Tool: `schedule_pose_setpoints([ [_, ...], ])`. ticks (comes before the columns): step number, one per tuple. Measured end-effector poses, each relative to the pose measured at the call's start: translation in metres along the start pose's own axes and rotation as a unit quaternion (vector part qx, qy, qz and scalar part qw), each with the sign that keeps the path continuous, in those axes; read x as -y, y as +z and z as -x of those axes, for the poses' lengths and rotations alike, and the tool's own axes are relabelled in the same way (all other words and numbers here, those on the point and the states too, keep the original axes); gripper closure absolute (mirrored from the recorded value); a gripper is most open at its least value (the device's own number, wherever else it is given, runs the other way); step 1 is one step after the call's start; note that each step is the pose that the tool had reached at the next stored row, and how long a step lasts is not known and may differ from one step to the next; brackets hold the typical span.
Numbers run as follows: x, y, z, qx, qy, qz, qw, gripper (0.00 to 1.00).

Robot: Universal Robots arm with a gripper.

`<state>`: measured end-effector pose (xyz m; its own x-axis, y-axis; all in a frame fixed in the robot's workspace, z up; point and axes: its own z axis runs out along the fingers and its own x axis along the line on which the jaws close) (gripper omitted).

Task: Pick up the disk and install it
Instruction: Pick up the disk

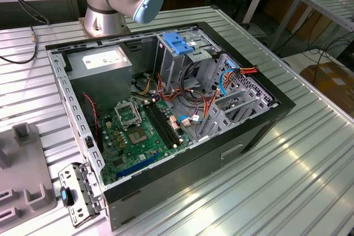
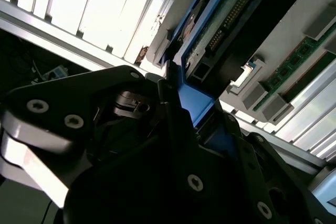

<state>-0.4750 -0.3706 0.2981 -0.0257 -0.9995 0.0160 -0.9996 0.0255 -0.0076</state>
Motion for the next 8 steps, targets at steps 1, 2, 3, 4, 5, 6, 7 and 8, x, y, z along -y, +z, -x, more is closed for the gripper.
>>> schedule_pose_setpoints([
  [1,0.0,0.0,0.0,0.0,0.0,0.0,1.0,0.63],
  [2,0.0,0.0,0.0,0.0,0.0,0.0,1.0,0.63],
  [3,0.0,0.0,0.0,0.0,0.0,0.0,1.0,0.63],
  [4,0.0,0.0,0.0,0.0,0.0,0.0,1.0,0.63],
  [5,0.0,0.0,0.0,0.0,0.0,0.0,1.0,0.63],
  [6,0.0,0.0,0.0,0.0,0.0,0.0,1.0,0.63],
  [7,0.0,0.0,0.0,0.0,0.0,0.0,1.0,0.63],
  [8,0.0,0.0,0.0,0.0,0.0,0.0,1.0,0.63],
])
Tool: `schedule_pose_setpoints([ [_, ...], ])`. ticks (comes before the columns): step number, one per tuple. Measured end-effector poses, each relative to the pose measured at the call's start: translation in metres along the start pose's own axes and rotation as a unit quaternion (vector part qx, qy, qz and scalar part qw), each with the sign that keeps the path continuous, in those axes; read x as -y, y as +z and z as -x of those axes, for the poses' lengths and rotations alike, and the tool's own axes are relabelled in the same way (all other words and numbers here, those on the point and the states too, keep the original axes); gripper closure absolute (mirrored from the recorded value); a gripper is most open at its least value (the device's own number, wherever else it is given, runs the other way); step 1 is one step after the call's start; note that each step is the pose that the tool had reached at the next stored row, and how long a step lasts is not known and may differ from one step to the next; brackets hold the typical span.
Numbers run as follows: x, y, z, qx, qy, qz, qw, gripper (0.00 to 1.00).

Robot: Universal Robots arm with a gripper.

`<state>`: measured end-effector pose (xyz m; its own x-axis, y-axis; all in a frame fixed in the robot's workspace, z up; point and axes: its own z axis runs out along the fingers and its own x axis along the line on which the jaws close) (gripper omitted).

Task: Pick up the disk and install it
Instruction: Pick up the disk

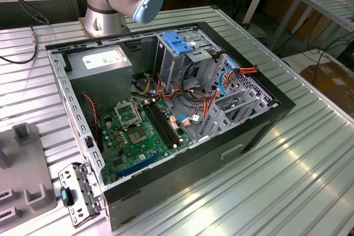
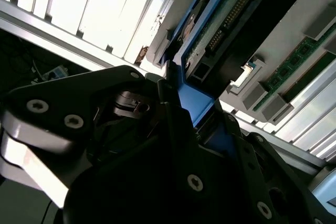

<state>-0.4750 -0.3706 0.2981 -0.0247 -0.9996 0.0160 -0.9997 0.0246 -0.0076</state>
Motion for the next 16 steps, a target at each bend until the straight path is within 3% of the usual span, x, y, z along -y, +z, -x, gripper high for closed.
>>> schedule_pose_setpoints([
  [6,0.0,-0.0031,0.0,0.0,0.0,0.0,1.0,0.63],
  [14,0.0001,-0.0186,-0.0003,0.0,0.0,0.0,1.0,0.63],
  [16,0.0002,-0.0251,-0.0004,0.0,0.0,0.0,1.0,0.63],
])
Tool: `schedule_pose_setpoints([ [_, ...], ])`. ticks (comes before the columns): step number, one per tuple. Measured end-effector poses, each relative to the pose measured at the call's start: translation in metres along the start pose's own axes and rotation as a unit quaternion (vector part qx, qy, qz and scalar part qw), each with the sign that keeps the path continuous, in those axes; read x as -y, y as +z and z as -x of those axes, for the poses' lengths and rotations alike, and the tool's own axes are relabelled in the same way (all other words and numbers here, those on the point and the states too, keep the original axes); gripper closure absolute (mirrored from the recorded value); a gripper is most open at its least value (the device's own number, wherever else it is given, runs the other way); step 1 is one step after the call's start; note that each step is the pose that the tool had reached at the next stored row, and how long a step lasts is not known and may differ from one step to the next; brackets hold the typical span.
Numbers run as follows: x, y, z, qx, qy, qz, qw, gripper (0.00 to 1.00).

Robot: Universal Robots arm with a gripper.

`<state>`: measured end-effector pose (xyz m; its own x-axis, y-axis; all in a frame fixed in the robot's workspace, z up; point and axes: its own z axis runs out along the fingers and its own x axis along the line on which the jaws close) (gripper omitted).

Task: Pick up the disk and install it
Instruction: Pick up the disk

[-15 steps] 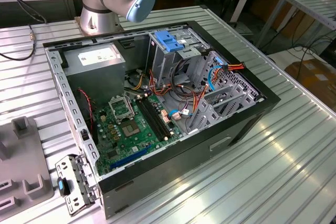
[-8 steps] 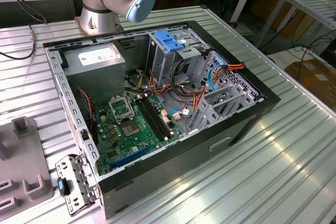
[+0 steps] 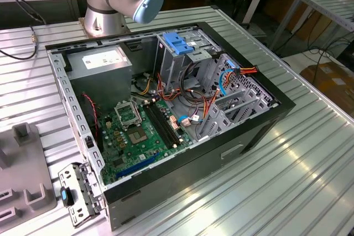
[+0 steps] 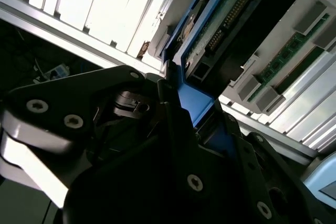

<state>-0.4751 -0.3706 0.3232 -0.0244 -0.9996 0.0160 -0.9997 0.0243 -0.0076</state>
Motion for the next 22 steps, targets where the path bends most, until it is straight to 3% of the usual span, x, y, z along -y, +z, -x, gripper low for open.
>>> schedule_pose_setpoints([
  [14,0.0002,-0.0213,-0.0004,0.0,0.0,-0.0001,1.0,0.63],
  [22,0.0002,-0.0219,-0.0004,0.0,0.0,-0.0001,1.0,0.63],
])
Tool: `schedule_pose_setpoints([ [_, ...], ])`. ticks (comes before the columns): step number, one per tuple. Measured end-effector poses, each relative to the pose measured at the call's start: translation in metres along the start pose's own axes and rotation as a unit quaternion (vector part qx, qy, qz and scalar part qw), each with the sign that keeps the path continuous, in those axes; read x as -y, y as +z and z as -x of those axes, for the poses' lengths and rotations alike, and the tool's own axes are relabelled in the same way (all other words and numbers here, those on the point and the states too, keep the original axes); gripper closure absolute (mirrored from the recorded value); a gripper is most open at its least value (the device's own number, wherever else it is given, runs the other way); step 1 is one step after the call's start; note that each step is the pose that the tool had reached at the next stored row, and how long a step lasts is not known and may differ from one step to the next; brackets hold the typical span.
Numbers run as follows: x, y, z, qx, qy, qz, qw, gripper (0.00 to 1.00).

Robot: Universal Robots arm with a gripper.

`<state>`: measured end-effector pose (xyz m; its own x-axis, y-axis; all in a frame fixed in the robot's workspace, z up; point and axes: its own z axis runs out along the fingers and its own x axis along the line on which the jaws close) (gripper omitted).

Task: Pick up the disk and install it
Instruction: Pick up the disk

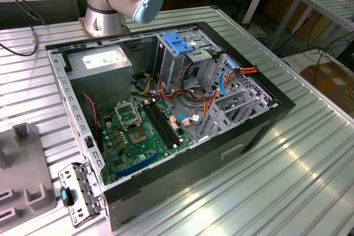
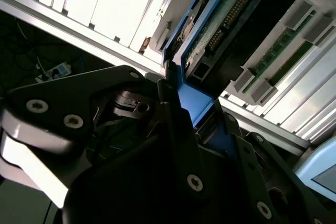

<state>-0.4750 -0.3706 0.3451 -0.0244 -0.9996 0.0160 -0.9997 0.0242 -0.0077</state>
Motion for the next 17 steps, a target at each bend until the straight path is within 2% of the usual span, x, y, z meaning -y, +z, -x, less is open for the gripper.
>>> schedule_pose_setpoints([
  [8,0.0,-0.0032,0.0,0.0007,0.0,0.0001,1.0,0.63],
  [13,0.0001,-0.0088,-0.0001,0.0011,0.0,0.0,1.0,0.63],
  [17,0.0001,-0.0158,-0.0002,0.0016,0.0,0.0001,1.0,0.63],
])
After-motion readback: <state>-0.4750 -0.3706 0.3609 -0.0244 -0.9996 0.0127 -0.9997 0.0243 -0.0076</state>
